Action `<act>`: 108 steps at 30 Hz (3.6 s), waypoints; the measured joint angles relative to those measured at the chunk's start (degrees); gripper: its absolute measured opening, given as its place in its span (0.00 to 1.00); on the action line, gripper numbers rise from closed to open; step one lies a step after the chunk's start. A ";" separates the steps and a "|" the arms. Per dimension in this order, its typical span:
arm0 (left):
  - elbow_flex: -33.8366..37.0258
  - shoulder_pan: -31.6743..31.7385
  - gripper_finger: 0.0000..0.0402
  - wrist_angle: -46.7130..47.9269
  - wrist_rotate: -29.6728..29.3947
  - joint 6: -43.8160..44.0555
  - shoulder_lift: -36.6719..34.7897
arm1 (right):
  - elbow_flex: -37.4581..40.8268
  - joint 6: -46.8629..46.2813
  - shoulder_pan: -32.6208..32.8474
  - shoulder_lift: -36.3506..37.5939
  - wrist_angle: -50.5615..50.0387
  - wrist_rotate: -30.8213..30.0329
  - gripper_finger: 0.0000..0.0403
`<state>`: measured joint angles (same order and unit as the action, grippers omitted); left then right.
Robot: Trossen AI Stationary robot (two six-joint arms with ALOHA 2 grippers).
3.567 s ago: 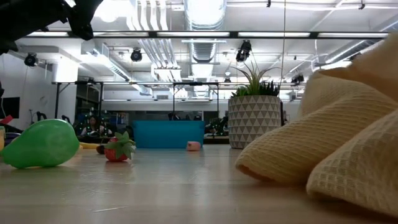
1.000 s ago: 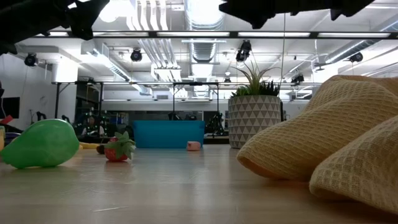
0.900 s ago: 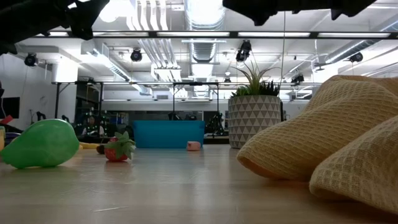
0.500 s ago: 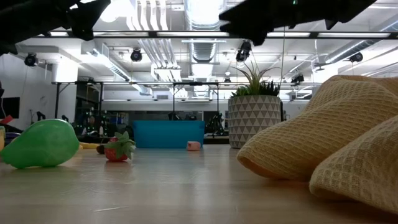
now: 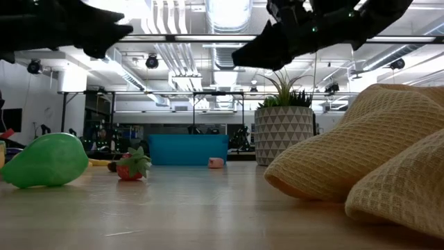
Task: Pick and placing Produce into tupperware
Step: Put the pink peach into the blue bin
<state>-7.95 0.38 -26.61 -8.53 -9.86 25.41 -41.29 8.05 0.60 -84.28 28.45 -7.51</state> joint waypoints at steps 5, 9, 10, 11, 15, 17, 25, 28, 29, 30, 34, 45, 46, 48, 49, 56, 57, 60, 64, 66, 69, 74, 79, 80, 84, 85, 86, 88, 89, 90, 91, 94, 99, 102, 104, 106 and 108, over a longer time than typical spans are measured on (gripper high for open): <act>-0.65 0.00 0.62 0.40 -5.86 -3.06 0.07 | -3.62 -4.02 -1.32 -4.35 -1.67 0.17 0.56; -0.68 0.00 0.62 -1.03 -5.95 -3.80 -0.07 | -9.50 -1.68 -1.82 -9.78 -10.63 0.20 0.56; -0.68 -0.02 0.62 -1.33 -5.95 -4.24 -0.07 | -11.30 -1.13 -1.80 -11.02 -13.34 0.17 0.56; -0.68 -0.02 0.62 -1.48 -5.94 -4.44 -0.08 | -13.15 -0.74 -1.79 -12.14 -16.50 0.16 0.56; -0.68 -0.02 0.62 -1.47 -5.93 -6.02 -0.46 | -21.54 -0.52 -1.75 -16.40 -28.84 0.17 0.56; -0.68 -0.02 0.62 -1.47 -5.92 -7.01 -0.99 | -25.49 -0.50 -1.77 -18.68 -34.69 0.13 0.56; -0.57 -0.02 0.62 -1.41 -5.90 -7.04 -1.60 | -34.07 1.58 -1.77 -24.74 -44.90 -0.01 0.56; -0.56 -0.02 0.62 -1.42 -5.88 -7.04 -1.57 | -34.74 1.62 -1.83 -25.41 -45.29 -0.02 0.56; -0.55 -0.02 0.62 -1.42 -5.86 -7.04 -1.57 | -34.76 1.62 -1.86 -25.41 -45.71 -0.02 0.56; -0.55 -0.02 0.62 -1.45 -5.88 -7.04 -1.53 | -34.74 1.62 -1.88 -25.36 -46.19 -0.05 0.56; -0.50 -0.02 0.62 -1.50 -5.86 -7.04 -1.57 | -34.64 0.47 -1.91 -24.67 -46.81 -2.73 0.56; -0.50 -0.02 0.62 -1.69 -5.88 -7.06 -1.58 | -34.44 -0.30 -1.86 -27.88 -47.97 -4.55 0.56; -0.50 -0.02 0.62 -1.69 -5.88 -7.06 -1.57 | -34.44 0.47 -1.86 -28.62 -47.83 -4.55 0.56; -0.50 -0.02 0.62 -1.66 -5.88 -7.06 -1.61 | -34.55 1.92 -1.93 -30.12 -48.16 -4.58 0.56; -0.50 -0.02 0.62 -1.67 -5.86 -7.06 -1.65 | -34.84 2.24 -2.10 -30.71 -48.32 -4.57 0.56; -0.48 -0.02 0.62 -1.86 -5.88 -7.09 -1.70 | -36.27 1.70 -3.54 -31.85 -48.04 -4.30 0.56; -0.48 -0.02 0.62 -1.88 -5.86 -7.09 -1.73 | -36.27 1.52 -3.69 -31.91 -47.91 -3.95 0.56; -0.48 -0.02 0.62 -1.92 -5.86 -7.09 -1.68 | -36.27 1.35 -4.00 -32.08 -48.09 -2.53 0.56; -0.48 -0.02 0.62 -1.93 -5.88 -7.09 -1.68 | -36.23 1.06 -4.16 -32.12 -47.73 -1.09 0.56; -0.48 -0.02 0.62 -1.93 -5.88 -7.09 -1.68 | -36.23 0.97 -4.16 -32.12 -47.52 -1.07 0.56; -0.48 -0.02 0.62 -1.97 -5.88 -7.09 -1.68 | -36.21 0.99 -4.25 -32.49 -47.08 -1.07 0.56; -0.46 -0.02 0.62 -2.10 -5.86 -7.09 -1.68 | -36.20 1.44 -4.64 -34.63 -46.66 -1.11 0.56; -0.44 -0.02 0.62 -2.10 -5.86 -7.09 -1.70 | -36.49 2.05 -5.03 -35.46 -46.43 -1.24 0.56; -0.44 -0.02 0.62 -2.10 -5.88 -7.09 -1.70 | -36.49 2.04 -5.12 -35.42 -46.44 -1.18 0.56; -0.44 -0.02 0.62 -2.08 -5.86 -7.11 -1.70 | -36.49 1.46 -5.25 -35.29 -46.52 -1.14 0.56; -0.44 -0.02 0.62 -2.08 -5.88 -7.11 -1.70 | -36.49 1.40 -5.25 -35.29 -46.54 -1.14 0.56; -0.44 -0.02 0.62 -2.08 -5.86 -7.11 -1.70 | -36.49 1.28 -5.25 -35.29 -46.52 -1.14 0.56; -0.44 -0.02 0.62 -2.08 -5.86 -7.11 -1.70 | -36.49 0.97 -5.25 -35.38 -46.45 -1.11 0.56; -0.44 -0.02 0.62 -2.08 -5.86 -7.11 -1.70 | -36.47 0.97 -5.25 -35.40 -46.45 -1.11 0.56; -0.44 -0.02 0.62 -2.08 -5.86 -7.11 -1.70 | -36.47 0.97 -5.25 -35.40 -46.45 -1.12 0.56; -0.44 -0.02 0.62 -2.08 -5.86 -7.11 -1.70 | -36.47 0.97 -5.25 -35.42 -46.43 -1.11 0.55; -0.44 -0.02 0.62 -2.06 -5.87 -7.11 -1.70 | -36.47 0.97 -5.26 -35.42 -46.45 -1.09 0.52; -0.44 -0.02 0.62 -2.06 -5.88 -7.11 -1.70 | -36.45 1.46 -5.25 -35.44 -46.45 -0.66 0.43; -0.44 -0.02 0.62 -2.06 -5.86 -7.11 -1.70 | -36.45 2.47 -5.23 -35.46 -46.45 -0.59 0.36; -0.44 -0.02 0.62 -2.06 -5.87 -7.11 -1.70 | -36.45 2.91 -5.23 -35.46 -46.45 -0.65 0.32; -0.44 -0.02 0.62 -2.06 -5.86 -7.11 -1.70 | -36.44 3.58 -5.25 -35.46 -46.44 -0.93 0.28; -0.44 -0.02 0.62 -2.04 -5.88 -7.11 -1.70 | -36.43 4.14 -5.30 -35.46 -46.44 -1.40 0.25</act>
<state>-8.38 0.36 -28.65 -14.41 -16.97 23.70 -77.71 12.18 -4.69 -119.74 -17.99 -8.90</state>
